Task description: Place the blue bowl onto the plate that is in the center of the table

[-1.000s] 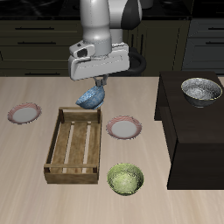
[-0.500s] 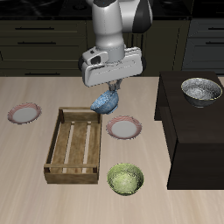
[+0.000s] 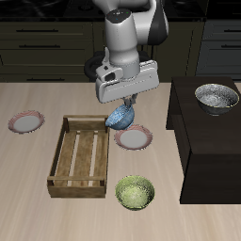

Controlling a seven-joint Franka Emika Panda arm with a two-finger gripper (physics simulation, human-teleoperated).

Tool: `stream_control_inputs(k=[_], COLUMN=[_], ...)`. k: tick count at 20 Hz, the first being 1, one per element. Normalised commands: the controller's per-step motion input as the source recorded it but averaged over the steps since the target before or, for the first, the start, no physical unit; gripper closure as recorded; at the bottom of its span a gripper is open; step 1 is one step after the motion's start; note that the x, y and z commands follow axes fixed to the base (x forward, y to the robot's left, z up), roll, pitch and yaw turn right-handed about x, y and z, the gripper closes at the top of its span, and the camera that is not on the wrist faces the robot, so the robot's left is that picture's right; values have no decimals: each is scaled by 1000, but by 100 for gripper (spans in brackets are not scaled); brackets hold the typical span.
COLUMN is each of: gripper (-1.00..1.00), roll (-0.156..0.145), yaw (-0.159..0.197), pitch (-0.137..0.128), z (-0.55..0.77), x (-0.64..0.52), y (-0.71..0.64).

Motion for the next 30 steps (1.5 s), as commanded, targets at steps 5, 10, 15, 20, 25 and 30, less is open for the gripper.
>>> stream_control_inputs(k=[5,10,15,20,25,30], gripper=[100,100,100,100,100,100], roll=[-13,8,17,9,27,23], yaw=[11,9,11,10,44,30], pitch=[40,35,28,53,30,34], z=[-296,-234,-189,-293,-245,-258], x=[43,11,40,39,-30,13], y=[-66,61,95,16,288,190])
